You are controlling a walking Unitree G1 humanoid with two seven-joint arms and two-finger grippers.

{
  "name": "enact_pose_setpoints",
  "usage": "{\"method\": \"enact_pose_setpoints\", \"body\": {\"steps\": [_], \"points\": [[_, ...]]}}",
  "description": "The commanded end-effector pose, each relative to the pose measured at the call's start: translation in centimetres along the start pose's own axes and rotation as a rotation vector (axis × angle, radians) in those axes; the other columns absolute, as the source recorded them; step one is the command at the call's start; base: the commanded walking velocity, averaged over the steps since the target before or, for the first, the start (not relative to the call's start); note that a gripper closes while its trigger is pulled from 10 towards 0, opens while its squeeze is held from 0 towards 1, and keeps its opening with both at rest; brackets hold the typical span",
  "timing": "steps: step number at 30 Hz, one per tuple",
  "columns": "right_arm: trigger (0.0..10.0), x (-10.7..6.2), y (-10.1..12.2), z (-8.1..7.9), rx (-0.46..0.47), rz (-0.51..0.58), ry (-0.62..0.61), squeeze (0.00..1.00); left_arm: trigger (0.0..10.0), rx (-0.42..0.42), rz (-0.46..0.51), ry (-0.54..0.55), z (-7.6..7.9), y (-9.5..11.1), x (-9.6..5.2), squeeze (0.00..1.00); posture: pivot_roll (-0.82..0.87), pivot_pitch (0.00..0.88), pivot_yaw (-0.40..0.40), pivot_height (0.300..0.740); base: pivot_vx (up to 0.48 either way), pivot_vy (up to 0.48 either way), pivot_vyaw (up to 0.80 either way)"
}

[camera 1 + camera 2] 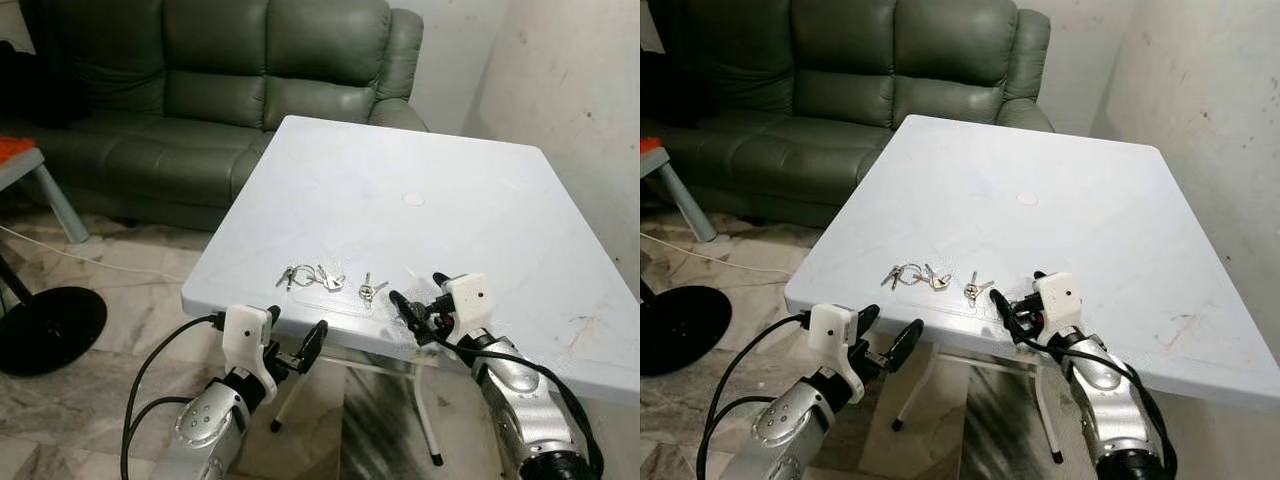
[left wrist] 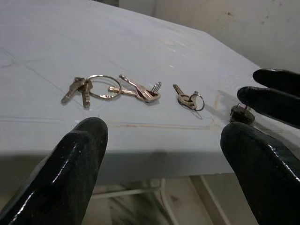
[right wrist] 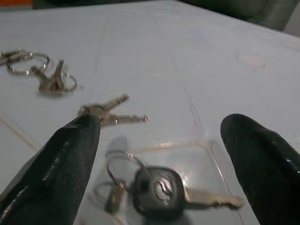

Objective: Hang keys on a hook

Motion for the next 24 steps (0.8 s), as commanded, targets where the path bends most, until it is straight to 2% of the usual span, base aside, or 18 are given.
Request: {"method": "enact_pose_setpoints", "body": {"steps": [1, 5, 6, 8, 10, 11, 17, 18, 24], "points": [[10.0, -0.1, 0.1, 0.8, 0.002, 0.016, 0.017, 0.0, 10.0, 0.003, -0.005, -0.01, 0.4, 0.1, -0.1, 0.0, 0.05, 0.067, -0.071, 0.74, 0.0, 0.0, 0.0], [10.0, -0.3, 0.0, 1.3, 0.013, 0.021, 0.051, 0.0, 10.0, -0.001, -0.009, -0.01, 0.5, 0.0, -0.2, 0.0, 0.05, 0.068, -0.07, 0.74, 0.0, 0.0, 0.0], [9.6, -0.3, 0.0, 1.4, 0.016, 0.028, 0.061, 0.0, 10.0, 0.0, -0.01, -0.01, 0.5, 0.0, -0.2, 0.0, 0.05, 0.069, -0.07, 0.74, 0.0, 0.0, 0.0], [2.9, -0.3, 0.2, 1.8, 0.013, 0.046, 0.074, 0.0, 10.0, -0.002, -0.014, -0.009, 0.5, 0.0, -0.2, 0.0, 0.05, 0.07, -0.071, 0.74, 0.0, 0.0, 0.0], [2.9, -0.3, 0.2, 1.8, 0.017, 0.054, 0.081, 0.0, 10.0, -0.002, -0.016, -0.008, 0.5, 0.0, -0.3, 0.0, 0.05, 0.069, -0.071, 0.74, 0.0, 0.0, 0.0], [0.0, -0.3, 0.3, 1.9, 0.014, 0.06, 0.081, 0.0, 10.0, -0.002, -0.016, -0.007, 0.5, 0.0, -0.3, 0.0, 0.05, 0.071, -0.07, 0.74, 0.0, 0.0, 0.0], [0.0, -0.1, 0.5, 1.3, 0.007, 0.079, 0.116, 0.0, 10.0, -0.006, -0.018, -0.003, 0.5, 0.0, -0.3, 0.0, 0.05, 0.071, -0.07, 0.74, 0.0, 0.0, 0.0], [10.0, 0.0, 0.5, 1.0, 0.004, 0.073, 0.129, 0.0, 10.0, -0.006, -0.019, -0.002, 0.5, 0.0, -0.3, 0.0, 0.05, 0.071, -0.07, 0.74, 0.0, 0.0, 0.0], [10.0, 0.4, 0.3, -0.2, -0.034, 0.063, 0.184, 0.0, 10.0, -0.005, -0.021, 0.001, 0.5, 0.0, -0.4, 0.0, 0.06, 0.073, -0.071, 0.74, 0.0, 0.0, 0.0]]}}
Point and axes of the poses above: a point about 5 cm out from each wrist's last joint towards the gripper, its own x axis pointing out of the wrist towards the gripper, its own y axis along the axis of the wrist's last joint, z = x × y, the point moved 1 cm from there along x, pointing out of the wrist towards the gripper, and after that the axes turned 12 degrees about -x, right-handed, at the moved point
